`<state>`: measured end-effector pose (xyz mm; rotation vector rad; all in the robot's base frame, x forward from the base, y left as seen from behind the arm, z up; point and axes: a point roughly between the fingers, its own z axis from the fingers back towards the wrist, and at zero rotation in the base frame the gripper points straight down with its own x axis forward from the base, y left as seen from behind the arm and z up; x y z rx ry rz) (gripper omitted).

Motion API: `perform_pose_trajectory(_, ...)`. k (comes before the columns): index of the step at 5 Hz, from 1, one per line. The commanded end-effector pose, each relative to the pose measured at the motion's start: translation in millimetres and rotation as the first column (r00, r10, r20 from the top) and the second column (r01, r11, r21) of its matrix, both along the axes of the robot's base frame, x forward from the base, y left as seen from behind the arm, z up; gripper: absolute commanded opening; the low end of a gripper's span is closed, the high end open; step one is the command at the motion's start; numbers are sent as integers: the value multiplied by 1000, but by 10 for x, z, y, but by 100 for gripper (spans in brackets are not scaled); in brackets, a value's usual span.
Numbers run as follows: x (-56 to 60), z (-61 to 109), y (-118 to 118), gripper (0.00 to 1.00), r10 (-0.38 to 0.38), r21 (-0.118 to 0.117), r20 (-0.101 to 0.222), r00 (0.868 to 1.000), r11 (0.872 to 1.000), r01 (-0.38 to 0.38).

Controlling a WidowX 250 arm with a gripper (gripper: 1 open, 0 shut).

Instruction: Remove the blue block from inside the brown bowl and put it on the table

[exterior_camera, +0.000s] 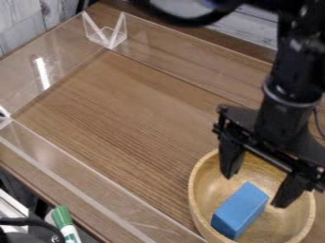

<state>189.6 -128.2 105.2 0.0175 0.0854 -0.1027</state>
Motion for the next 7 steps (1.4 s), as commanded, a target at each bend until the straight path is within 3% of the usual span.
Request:
perform_pose_trajectory(1,-51,126,-62,100,-20,-55,58,998,998,23)
perform_pose_trajectory(3,-99,38,-43,100,-32,-68,49,998,997,35)
perform_pose_trajectory(7,-42,-60,37,100,-45,-84,78,996,995,51)
